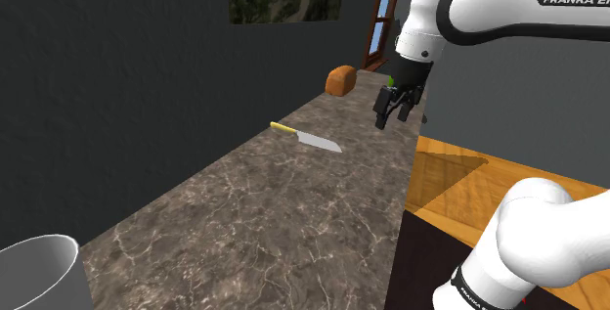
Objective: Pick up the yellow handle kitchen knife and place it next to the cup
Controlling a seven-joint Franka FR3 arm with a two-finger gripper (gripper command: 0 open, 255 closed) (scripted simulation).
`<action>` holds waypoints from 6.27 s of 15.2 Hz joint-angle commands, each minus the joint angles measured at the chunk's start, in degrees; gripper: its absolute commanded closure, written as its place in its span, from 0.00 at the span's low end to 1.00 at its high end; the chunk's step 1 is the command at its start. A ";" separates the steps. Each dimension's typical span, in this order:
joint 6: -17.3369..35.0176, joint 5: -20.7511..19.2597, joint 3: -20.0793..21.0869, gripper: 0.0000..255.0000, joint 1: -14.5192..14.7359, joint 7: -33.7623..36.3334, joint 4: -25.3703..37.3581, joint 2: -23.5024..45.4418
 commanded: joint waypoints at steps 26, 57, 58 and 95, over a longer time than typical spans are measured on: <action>15.78 11.50 -14.02 0.00 0.58 -36.59 36.19 58.84; 14.77 16.75 -11.17 1.00 -2.87 -43.90 56.24 80.73; 14.80 16.75 -11.17 1.00 -2.85 -43.88 56.18 80.70; -11.24 15.34 -11.78 1.00 -4.62 -39.41 80.45 78.43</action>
